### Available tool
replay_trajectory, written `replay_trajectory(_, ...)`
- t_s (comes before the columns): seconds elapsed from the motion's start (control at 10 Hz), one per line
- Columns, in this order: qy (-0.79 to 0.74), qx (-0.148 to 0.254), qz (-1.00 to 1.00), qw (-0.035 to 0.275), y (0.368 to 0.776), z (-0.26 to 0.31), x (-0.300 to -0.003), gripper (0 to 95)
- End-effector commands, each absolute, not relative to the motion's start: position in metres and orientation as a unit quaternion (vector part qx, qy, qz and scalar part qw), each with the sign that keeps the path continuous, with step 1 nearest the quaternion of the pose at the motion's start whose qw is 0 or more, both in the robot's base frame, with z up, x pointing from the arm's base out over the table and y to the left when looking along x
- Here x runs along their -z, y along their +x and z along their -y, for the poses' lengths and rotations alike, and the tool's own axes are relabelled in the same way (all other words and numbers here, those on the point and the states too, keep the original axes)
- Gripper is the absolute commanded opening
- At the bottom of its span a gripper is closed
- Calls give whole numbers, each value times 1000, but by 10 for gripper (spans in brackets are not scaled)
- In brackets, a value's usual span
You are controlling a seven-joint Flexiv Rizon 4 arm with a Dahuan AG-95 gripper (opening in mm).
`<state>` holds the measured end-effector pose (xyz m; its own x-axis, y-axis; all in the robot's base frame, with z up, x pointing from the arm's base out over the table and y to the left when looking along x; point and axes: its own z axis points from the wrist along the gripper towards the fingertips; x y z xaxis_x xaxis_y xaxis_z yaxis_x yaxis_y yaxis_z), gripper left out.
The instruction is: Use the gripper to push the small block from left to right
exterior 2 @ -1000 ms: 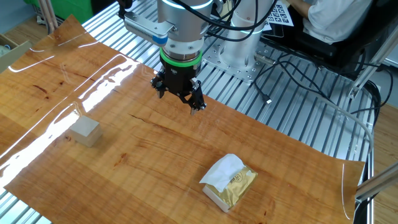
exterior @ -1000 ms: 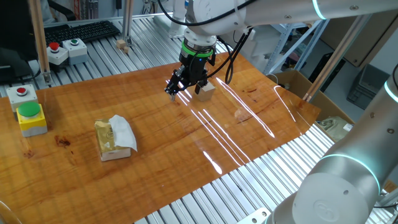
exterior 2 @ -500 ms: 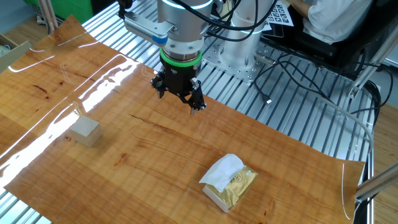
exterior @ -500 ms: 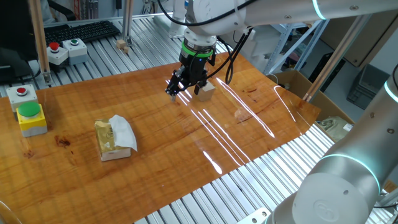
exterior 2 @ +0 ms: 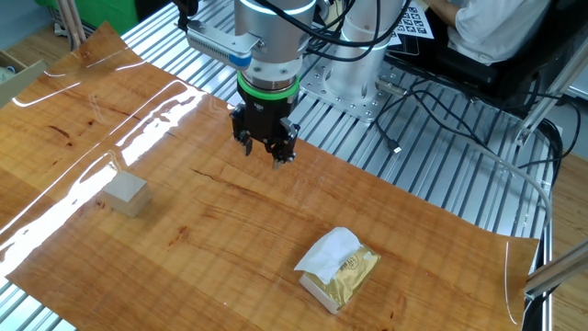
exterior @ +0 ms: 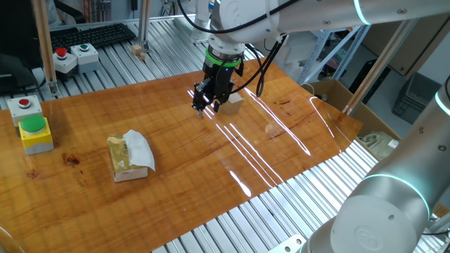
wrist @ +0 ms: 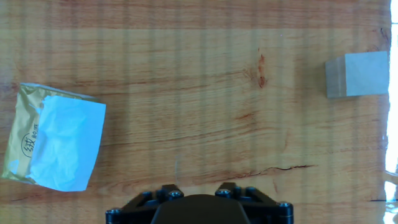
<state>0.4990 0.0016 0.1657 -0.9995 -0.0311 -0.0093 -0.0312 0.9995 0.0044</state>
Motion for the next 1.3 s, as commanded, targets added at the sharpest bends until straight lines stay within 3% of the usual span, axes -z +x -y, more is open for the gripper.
replay_trajectory(0.1,-17,-2,-1000,4,499,-2,-166,0)
replay_trajectory(1.3,-16,0,-1000,1,517,18,-143,0)
